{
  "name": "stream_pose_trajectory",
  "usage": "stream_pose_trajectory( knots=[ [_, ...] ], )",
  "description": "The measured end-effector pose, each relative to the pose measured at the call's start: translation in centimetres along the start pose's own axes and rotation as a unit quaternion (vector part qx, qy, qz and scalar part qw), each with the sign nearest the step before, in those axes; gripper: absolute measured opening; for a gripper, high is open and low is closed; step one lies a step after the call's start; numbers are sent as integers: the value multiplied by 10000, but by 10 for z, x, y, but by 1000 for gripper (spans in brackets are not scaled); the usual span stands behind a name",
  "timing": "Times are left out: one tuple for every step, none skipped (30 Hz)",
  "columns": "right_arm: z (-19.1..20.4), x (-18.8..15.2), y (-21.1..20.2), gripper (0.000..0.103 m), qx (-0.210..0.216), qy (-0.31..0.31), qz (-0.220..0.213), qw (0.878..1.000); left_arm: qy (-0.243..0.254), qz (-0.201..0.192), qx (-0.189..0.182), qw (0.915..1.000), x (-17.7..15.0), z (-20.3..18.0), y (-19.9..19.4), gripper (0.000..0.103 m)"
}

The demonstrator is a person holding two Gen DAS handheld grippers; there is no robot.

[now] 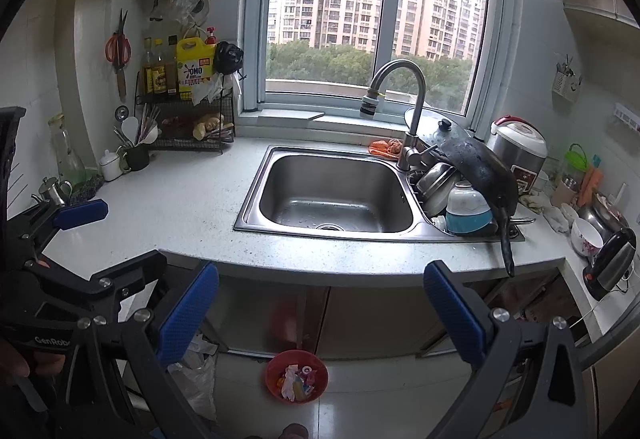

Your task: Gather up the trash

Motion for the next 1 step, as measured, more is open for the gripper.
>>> stream_pose_trajectory(
  knots=[
    [0, 0, -1, 102, 1, -1, -2, 10000, -24, -12, -11, 10000, 0, 1, 0, 103]
  ],
)
Point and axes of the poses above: each gripper's, at about its wrist camera, not at the fingertips, and y roughly the way its jaws point, z to its left, x to its top, the point moved 2 cm from there along y, roughly the way its jaws point
